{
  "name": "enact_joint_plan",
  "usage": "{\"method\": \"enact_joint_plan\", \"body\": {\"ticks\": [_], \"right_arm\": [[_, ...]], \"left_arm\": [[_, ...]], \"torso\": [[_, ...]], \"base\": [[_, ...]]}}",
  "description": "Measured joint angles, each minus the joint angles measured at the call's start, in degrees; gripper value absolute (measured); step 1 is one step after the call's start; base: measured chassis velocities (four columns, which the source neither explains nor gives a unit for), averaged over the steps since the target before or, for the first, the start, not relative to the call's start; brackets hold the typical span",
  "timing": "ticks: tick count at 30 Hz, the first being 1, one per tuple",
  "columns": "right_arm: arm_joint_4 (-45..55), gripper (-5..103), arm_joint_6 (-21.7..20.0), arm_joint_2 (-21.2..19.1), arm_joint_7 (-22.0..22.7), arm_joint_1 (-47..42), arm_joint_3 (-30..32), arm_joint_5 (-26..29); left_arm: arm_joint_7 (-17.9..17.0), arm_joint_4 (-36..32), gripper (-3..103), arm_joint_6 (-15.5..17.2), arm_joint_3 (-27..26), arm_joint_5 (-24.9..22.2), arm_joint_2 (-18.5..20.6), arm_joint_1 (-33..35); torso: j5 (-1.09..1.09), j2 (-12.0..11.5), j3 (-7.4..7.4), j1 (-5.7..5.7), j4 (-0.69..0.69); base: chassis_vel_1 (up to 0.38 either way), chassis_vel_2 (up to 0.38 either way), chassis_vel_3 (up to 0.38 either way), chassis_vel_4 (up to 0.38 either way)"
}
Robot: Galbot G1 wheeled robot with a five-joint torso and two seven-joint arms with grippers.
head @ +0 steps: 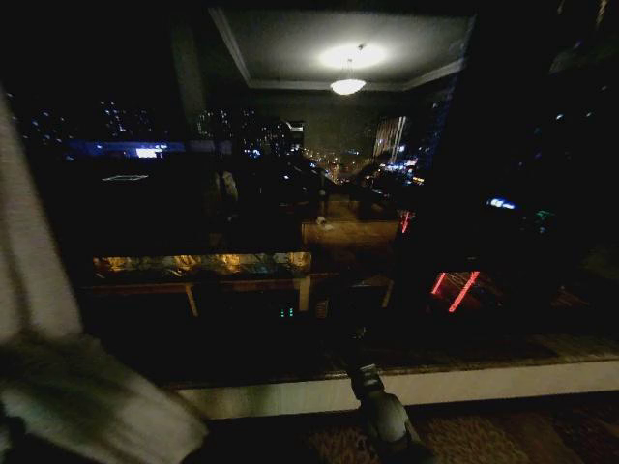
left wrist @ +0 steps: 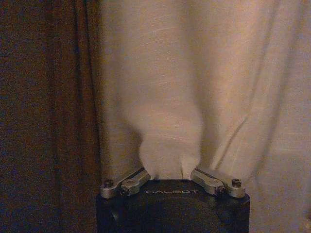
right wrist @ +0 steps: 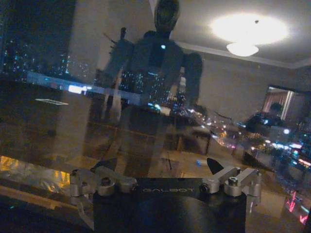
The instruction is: Open the curtains by pulling them apart, changing their state from closed to fully open.
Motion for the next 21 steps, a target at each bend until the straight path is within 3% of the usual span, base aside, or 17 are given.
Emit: {"method": "enact_joint_plan", "body": {"ticks": [2, 5, 6, 7, 9, 10, 11, 12, 13, 17, 19, 20, 21], "right_arm": [[0.0, 100, 0.06, -0.08, 0.0, -0.07, -0.01, 0.03], [0.36, 100, 0.16, -0.43, -0.01, -0.19, -0.06, 0.92], [0.44, 100, 0.16, -0.48, -0.01, -0.16, -0.06, 1.29], [0.44, 100, 0.16, -0.48, -0.01, -0.16, -0.06, 1.29], [0.52, 100, 0.04, -0.59, -0.02, -0.16, -0.03, 1.91], [0.55, 100, -0.1, -0.63, 0.0, -0.19, 0.05, 2.28], [0.55, 100, -0.1, -0.63, 0.0, -0.19, 0.05, 2.28], [0.77, 100, -0.73, -0.65, 0.03, -0.36, 0.25, 3.08], [1.09, 100, -1.38, -0.66, 0.06, -0.49, 0.48, 3.55], [2.21, 100, -3.0, -0.79, 0.24, -0.75, 1.57, 4.78], [2.61, 100, -3.61, -0.75, 0.3, -0.83, 2.53, 5.03], [2.61, 100, -3.61, -0.75, 0.3, -0.83, 2.53, 5.03], [2.74, 100, -3.77, -0.6, 0.31, -0.94, 3.15, 5.12]], "left_arm": [[0.35, -1.27, -2, 0.22, 0.43, 0.08, -0.3, 0.56], [5.62, -8.6, 14, 0.49, 4.43, 0.02, -3.17, 3.6], [8.0, -10.72, 14, 0.63, 5.62, -0.54, -4.14, 4.73], [8.0, -10.72, 14, 0.63, 5.62, -0.54, -4.14, 4.73], [16.09, -17.09, 25, 0.91, 8.54, -2.56, -6.99, 8.57], [18.92, -19.23, 30, 0.92, 9.44, -3.14, -7.96, 9.96], [18.92, -19.23, 30, 0.92, 9.44, -3.14, -7.96, 9.96], [23.59, -22.81, 36, 0.82, 11.23, -3.94, -9.75, 12.4], [25.75, -24.47, 41, 0.49, 12.42, -4.17, -10.8, 13.7], [27.92, -26.9, 52, -0.36, 15.11, -3.53, -12.72, 15.55], [25.78, -27.89, 63, -0.53, 17.0, -1.98, -13.18, 16.02], [25.78, -27.89, 63, -0.53, 17.0, -1.98, -13.18, 16.02], [22.31, -28.46, 68, -0.68, 18.41, -1.36, -13.25, 16.08]], "torso": [[0.01, 0.0, 0.0, 0.0, 0.0], [0.03, 0.0, 0.0, 0.0, -0.02], [0.03, 0.0, 0.0, 0.0, -0.03], [0.03, 0.0, 0.0, 0.0, -0.03], [0.04, 0.0, 0.0, 0.0, -0.03], [0.05, 0.0, 0.0, 0.0, -0.02], [0.05, 0.0, 0.0, 0.0, -0.02], [0.05, 0.0, 0.0, 0.0, -0.01], [0.06, 0.0, 0.0, 0.0, -0.01], [0.05, 0.0, 0.0, -0.01, -0.02], [0.05, 0.0, 0.0, -0.01, -0.02], [0.05, 0.0, 0.0, -0.01, -0.02], [0.04, 0.0, 0.0, 0.0, -0.02]], "base": [[0.0, 0.0, 0.0, 0.0], [0.0, 0.0, 0.0, 0.0], [0.0, 0.0, 0.0, 0.0], [0.0, 0.0, 0.0, 0.0], [0.0, 0.0, 0.0, 0.0], [0.0, 0.0, 0.0, 0.0], [0.0, 0.0, 0.0, 0.0], [0.0, 0.0, 0.0, 0.0], [0.0, 0.0, 0.0, 0.0], [0.0, 0.0, 0.0, 0.0], [0.0, 0.0, 0.0, 0.0], [0.0, 0.0, 0.0, 0.0], [0.0, 0.0, 0.0, 0.0]]}}
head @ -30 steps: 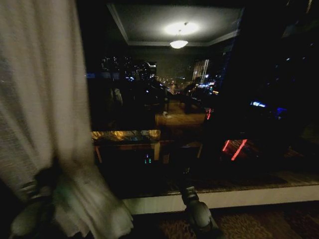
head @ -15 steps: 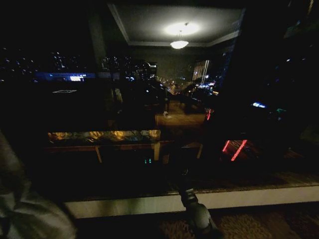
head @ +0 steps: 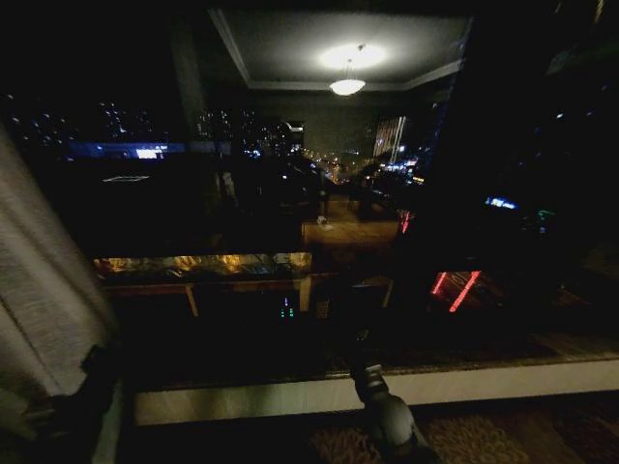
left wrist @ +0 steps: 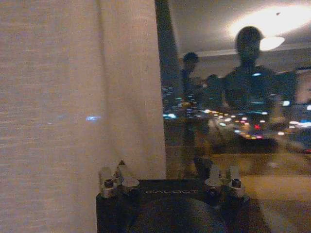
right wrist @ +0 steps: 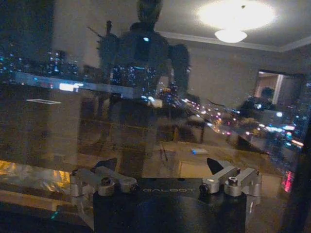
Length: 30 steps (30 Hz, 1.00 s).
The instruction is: Open the curtains by pulling them apart, changing their state from closed to fully open.
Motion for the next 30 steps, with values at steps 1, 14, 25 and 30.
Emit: {"method": "enact_joint_plan", "body": {"ticks": [1, 14, 25, 30], "right_arm": [[0.07, 100, -0.04, 0.32, 0.01, -0.34, 0.53, 0.01], [0.89, 100, -0.1, 0.85, -0.03, -0.51, 0.03, -1.46], [0.34, 100, -0.84, 1.48, -0.15, 0.68, -1.33, -2.09], [0.36, 100, -0.85, 1.84, -0.17, 0.44, -0.78, -2.08]], "left_arm": [[-4.94, -0.51, 84, 0.01, 0.93, 0.37, 0.23, -0.21], [-28.33, -0.03, 100, 5.68, 0.17, 7.9, -0.44, -2.26], [-18.77, -6.36, 100, 8.32, 6.06, 6.75, -3.23, 0.47], [-9.17, -5.64, 100, 6.37, 6.41, 2.64, -2.03, 0.75]], "torso": [[0.0, 0.0, 0.0, 0.0, 0.0], [-0.02, 0.0, 0.0, 0.0, 0.0], [-0.01, 0.0, 0.0, 0.0, 0.0], [0.0, 0.0, 0.0, 0.0, 0.01]], "base": [[0.0, 0.0, 0.0, 0.0], [0.0, 0.0, 0.0, 0.0], [0.0, 0.0, 0.0, 0.0], [0.0, 0.0, 0.0, 0.0]]}}
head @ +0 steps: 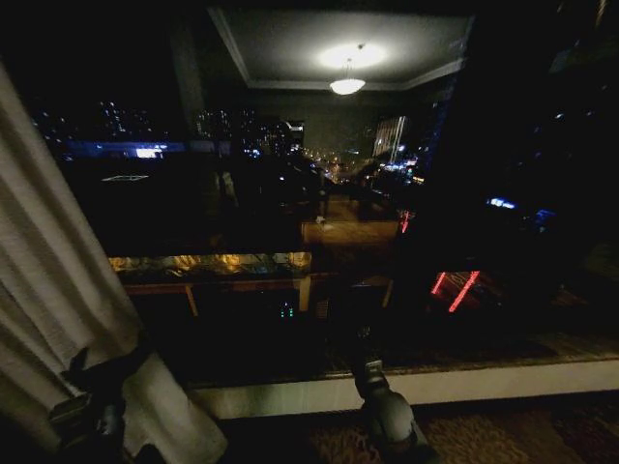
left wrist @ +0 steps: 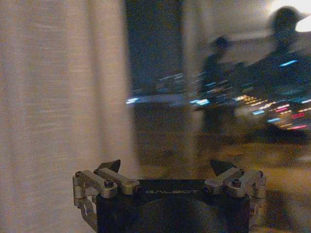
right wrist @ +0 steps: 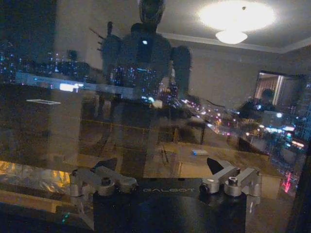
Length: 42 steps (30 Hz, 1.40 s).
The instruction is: Open the curtains by pulling them apart, changing their state from closed to fully open.
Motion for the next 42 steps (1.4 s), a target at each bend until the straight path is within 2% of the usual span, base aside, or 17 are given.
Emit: {"method": "enact_joint_plan", "body": {"ticks": [2, 4, 6, 10, 13, 16, 29, 42], "right_arm": [[0.46, 100, -0.37, -0.12, -0.01, 0.02, 0.32, 0.13], [0.79, 100, -0.8, -0.26, -0.09, 0.06, 0.54, 0.22], [2.36, 100, -3.03, -1.0, -0.92, 0.2, 1.8, 1.29], [3.53, 100, -4.82, -2.22, -1.94, 0.18, 3.42, 2.12], [4.46, 100, -5.68, -3.48, -2.25, -0.1, 5.15, 2.61], [5.03, 100, -6.05, -3.89, -2.29, -0.26, 5.75, 2.76], [4.75, 100, -6.78, -3.15, -2.12, 0.29, 4.29, 2.45], [3.81, 100, -7.27, -1.61, -1.87, 1.54, 1.88, 0.95]], "left_arm": [[2.77, 1.44, 100, -1.69, -0.25, -0.82, 0.96, -0.62], [3.9, 2.1, 100, -2.38, -0.37, -1.2, 1.42, -0.93], [7.95, 4.24, 100, -3.65, -1.26, -3.23, 2.6, -1.92], [10.55, 5.79, 100, -3.73, -2.26, -3.82, 2.7, -2.31], [14.0, 6.67, 100, -3.74, -3.61, -3.87, 2.54, -2.39], [15.17, 7.14, 100, -3.74, -3.74, -3.88, 2.41, -2.63], [15.14, 8.11, 100, -4.21, -3.57, -3.18, 1.67, -2.97], [15.13, 6.1, 100, -5.71, -4.67, -3.46, -0.36, -1.65]], "torso": [[0.0, 0.0, 0.0, 0.0, -0.01], [-0.02, 0.0, 0.0, 0.0, -0.01], [-0.03, 0.0, 0.0, 0.01, -0.01], [-0.03, -0.01, 0.0, 0.0, -0.01], [-0.01, -0.01, 0.0, 0.01, 0.0], [-0.02, -0.01, 0.0, 0.01, 0.0], [-0.02, 0.0, 0.0, 0.01, -0.01], [-0.02, 0.0, 0.0, -0.01, 0.0]], "base": [[0.0, 0.0, 0.0, 0.0], [0.0, 0.0, 0.0, 0.0], [0.0, 0.0, 0.0, 0.0], [0.0, 0.0, 0.0, 0.0], [0.0, 0.0, 0.0, 0.0], [0.003, -0.051, 0.002, 0.044], [-0.063, -0.258, 0.065, 0.245], [-0.239, -0.399, 0.224, 0.41]]}}
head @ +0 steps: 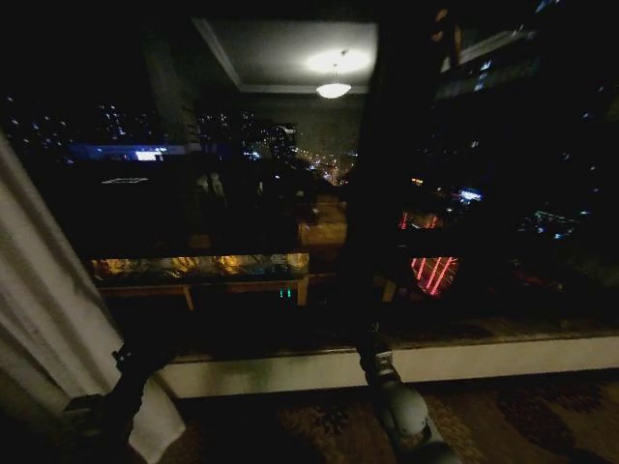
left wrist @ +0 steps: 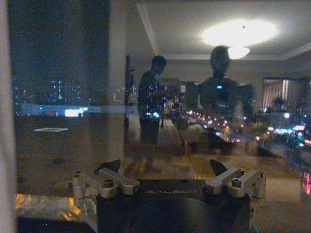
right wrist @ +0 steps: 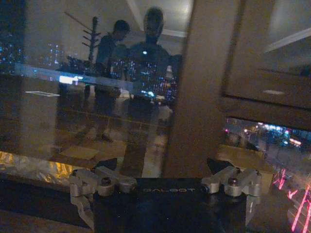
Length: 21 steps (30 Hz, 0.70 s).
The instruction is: Open the curtains by pulling them apart, changing their state from closed to fully open.
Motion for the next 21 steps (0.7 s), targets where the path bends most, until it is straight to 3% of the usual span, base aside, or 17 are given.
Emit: {"method": "enact_joint_plan", "body": {"ticks": [21], "right_arm": [[-0.39, 100, 0.13, -0.13, 0.02, -0.99, 3.55, 0.26]], "left_arm": [[0.01, 1.01, 100, 0.13, 2.73, 0.31, 0.99, -1.26]], "torso": [[0.0, -0.01, 0.01, 0.01, -0.01]], "base": [[-0.264, -0.448, 0.263, 0.446]]}}
